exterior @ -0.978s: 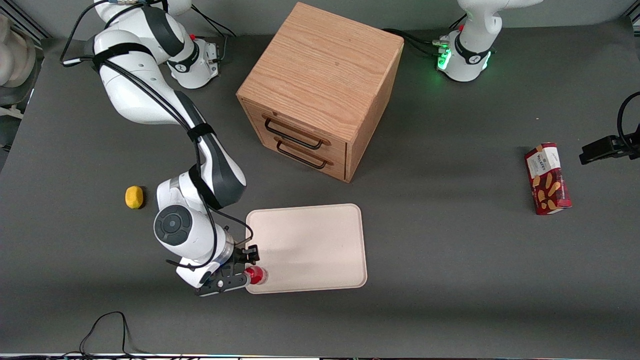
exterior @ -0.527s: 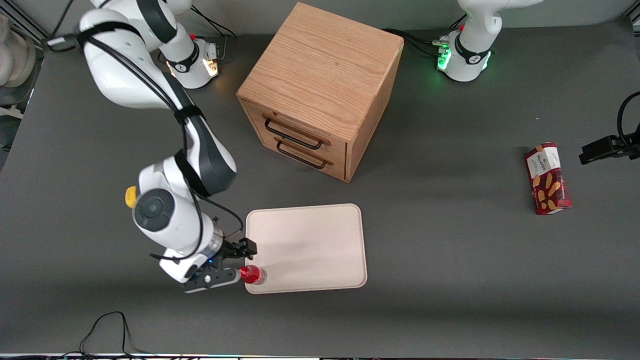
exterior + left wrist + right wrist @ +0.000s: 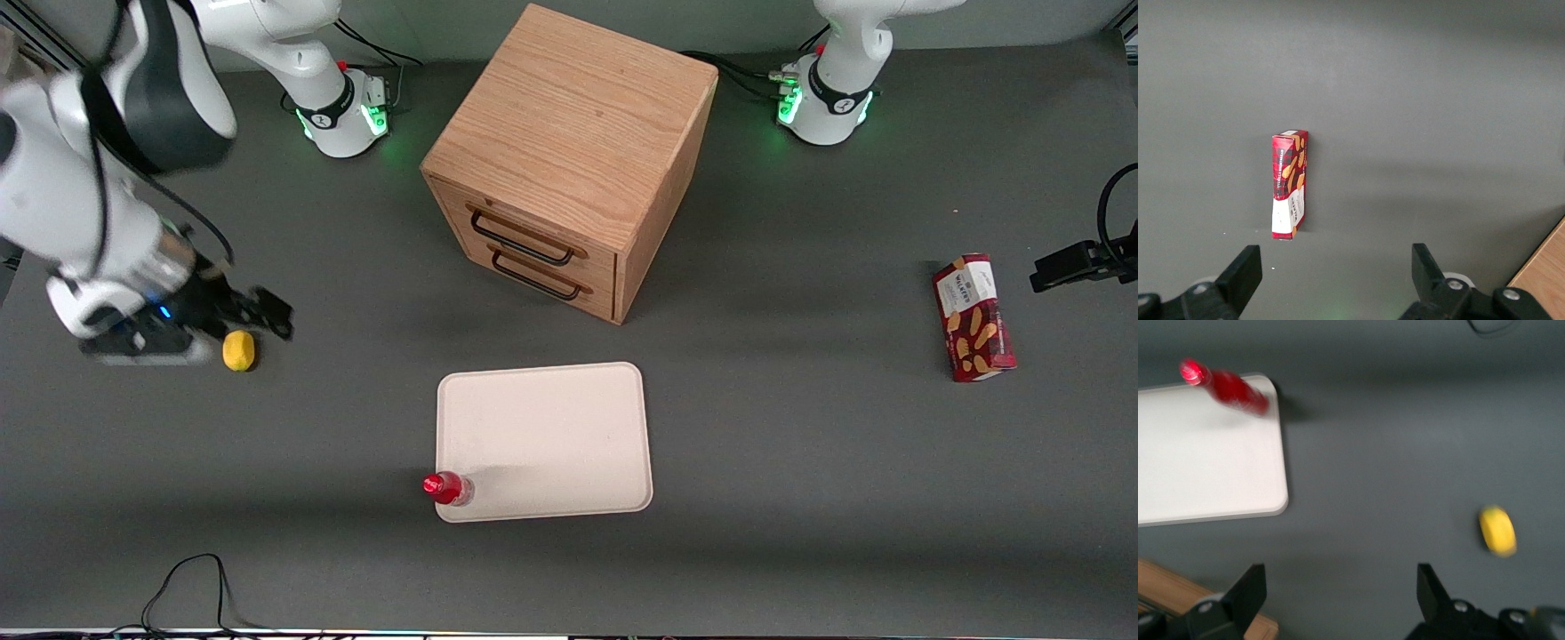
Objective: Place coke bottle on tray
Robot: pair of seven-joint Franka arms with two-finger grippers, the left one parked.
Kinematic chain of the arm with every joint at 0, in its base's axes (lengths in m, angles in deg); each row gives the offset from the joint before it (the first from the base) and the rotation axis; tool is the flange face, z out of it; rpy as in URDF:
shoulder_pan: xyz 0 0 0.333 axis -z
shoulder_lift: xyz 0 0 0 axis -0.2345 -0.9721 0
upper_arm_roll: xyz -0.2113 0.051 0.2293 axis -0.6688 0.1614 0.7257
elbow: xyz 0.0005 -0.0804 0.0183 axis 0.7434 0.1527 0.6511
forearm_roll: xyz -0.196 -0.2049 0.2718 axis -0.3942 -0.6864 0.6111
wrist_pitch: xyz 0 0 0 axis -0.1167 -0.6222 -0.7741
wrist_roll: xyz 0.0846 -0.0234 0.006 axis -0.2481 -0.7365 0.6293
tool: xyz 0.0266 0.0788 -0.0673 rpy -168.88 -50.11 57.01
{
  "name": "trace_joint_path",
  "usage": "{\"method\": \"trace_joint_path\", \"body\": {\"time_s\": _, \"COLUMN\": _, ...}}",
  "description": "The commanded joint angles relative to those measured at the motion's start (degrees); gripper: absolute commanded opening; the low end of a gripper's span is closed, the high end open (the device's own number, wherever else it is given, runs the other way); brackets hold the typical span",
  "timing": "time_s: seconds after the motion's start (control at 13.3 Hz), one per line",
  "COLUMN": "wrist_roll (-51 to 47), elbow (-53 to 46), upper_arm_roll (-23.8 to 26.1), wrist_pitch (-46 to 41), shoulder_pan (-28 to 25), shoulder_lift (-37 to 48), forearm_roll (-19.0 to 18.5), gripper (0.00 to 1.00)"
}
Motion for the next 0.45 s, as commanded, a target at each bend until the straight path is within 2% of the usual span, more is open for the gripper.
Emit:
{"method": "trace_joint_path", "body": {"time_s": 0.0, "wrist_roll": 2.84, "elbow": 8.07, "upper_arm_roll": -3.05, "wrist_pitch": -5.48, "shoulder_pan": -0.72, "shoulder_lift": 11.33, "forearm_roll": 0.64, "gripper": 1.00}}
{"method": "trace_joint_path", "body": {"time_s": 0.38, "wrist_roll": 4.00, "elbow": -1.15, "upper_arm_roll": -4.99, "wrist_pitch": -11.75, "shoulder_pan": -0.55, "shoulder_lift": 7.40, "forearm_roll": -0.51, "gripper": 1.00}}
